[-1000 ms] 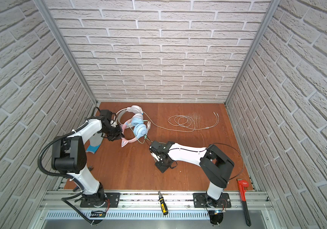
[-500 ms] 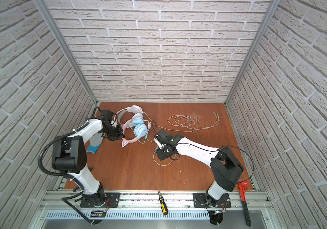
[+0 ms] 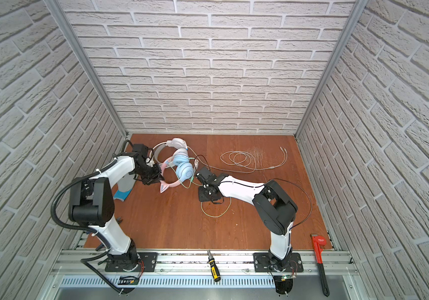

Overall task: Wrap the headphones
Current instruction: 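Close the right gripper on the green USB plug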

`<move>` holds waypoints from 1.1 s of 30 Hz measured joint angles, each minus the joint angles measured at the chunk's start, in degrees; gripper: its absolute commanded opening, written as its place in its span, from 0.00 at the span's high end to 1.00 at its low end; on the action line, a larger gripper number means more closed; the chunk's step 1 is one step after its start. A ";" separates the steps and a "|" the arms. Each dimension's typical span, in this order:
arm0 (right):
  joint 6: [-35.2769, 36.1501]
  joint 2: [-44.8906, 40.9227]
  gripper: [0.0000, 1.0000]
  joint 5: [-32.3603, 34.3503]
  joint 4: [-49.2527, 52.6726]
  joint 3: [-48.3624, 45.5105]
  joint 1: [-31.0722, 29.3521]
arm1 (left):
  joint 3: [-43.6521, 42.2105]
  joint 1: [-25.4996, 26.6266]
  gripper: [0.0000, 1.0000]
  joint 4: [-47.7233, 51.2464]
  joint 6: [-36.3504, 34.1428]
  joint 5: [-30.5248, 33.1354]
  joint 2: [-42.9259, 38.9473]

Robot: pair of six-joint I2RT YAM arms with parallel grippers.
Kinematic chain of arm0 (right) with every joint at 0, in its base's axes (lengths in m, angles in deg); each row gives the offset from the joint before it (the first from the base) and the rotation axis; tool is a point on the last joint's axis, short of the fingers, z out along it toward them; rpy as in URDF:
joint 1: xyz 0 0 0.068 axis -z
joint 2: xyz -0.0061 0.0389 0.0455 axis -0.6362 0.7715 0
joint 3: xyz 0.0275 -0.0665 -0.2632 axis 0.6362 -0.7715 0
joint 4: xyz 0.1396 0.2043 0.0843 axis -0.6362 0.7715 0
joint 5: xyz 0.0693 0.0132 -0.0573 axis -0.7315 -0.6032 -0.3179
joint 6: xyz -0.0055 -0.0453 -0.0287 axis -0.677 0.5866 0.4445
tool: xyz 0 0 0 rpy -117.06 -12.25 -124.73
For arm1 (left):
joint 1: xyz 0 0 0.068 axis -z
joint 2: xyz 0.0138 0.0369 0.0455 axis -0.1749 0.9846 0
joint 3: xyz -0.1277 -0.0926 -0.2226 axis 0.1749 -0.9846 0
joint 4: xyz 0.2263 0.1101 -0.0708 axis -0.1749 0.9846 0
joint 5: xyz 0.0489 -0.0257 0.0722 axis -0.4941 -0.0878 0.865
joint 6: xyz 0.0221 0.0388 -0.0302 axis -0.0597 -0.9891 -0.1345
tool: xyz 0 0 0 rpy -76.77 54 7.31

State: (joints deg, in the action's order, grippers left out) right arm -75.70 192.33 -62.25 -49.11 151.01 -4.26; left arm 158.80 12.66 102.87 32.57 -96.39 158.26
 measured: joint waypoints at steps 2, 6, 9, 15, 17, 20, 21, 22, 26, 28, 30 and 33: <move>-0.63 1.22 0.55 1.20 0.44 1.20 0.00 | 0.00 0.00 1.00 -0.11 0.00 0.02 0.07; -1.44 3.58 0.53 2.84 0.17 3.04 -0.02 | 0.00 0.00 1.00 -0.35 0.00 0.00 0.07; -1.70 5.11 0.53 3.67 0.55 3.89 -0.13 | 0.00 0.00 1.00 -0.37 0.00 -0.02 0.07; -1.92 9.14 0.61 5.57 2.38 8.48 -0.28 | -0.02 0.00 1.00 -0.72 0.00 -0.13 0.07; -1.86 9.92 0.64 5.73 3.30 9.66 -0.33 | -0.02 0.00 1.00 -0.74 0.00 -0.22 0.07; -1.51 10.91 0.71 5.90 4.70 11.23 -0.33 | -0.02 0.00 1.00 -0.81 0.00 -0.28 0.07; -1.40 10.93 0.71 5.84 4.87 11.28 -0.33 | -0.02 0.00 1.00 -0.83 0.00 -0.31 0.07; -1.38 10.93 0.71 5.75 5.09 11.26 -0.33 | -0.04 0.00 1.00 -0.87 0.02 -0.35 0.07; -0.68 10.86 0.64 5.44 5.68 11.26 -0.39 | -0.09 0.00 1.00 -0.94 0.02 -0.42 0.07; -0.09 10.73 0.62 5.33 6.43 11.26 -0.61 | -0.07 0.00 1.00 -0.98 0.02 -0.42 0.07; 0.31 10.51 0.61 5.46 7.61 11.21 -0.90 | -0.07 0.00 1.00 -1.01 0.02 -0.44 0.07; 1.01 10.43 0.62 5.79 9.29 11.23 -1.25 | -0.07 0.00 1.00 -1.11 0.04 -0.46 0.07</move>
State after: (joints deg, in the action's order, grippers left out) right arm -74.69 202.76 -56.46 -39.82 162.24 -5.50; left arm 158.74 12.66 101.76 32.61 -96.84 158.32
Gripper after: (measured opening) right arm 0.392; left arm 0.130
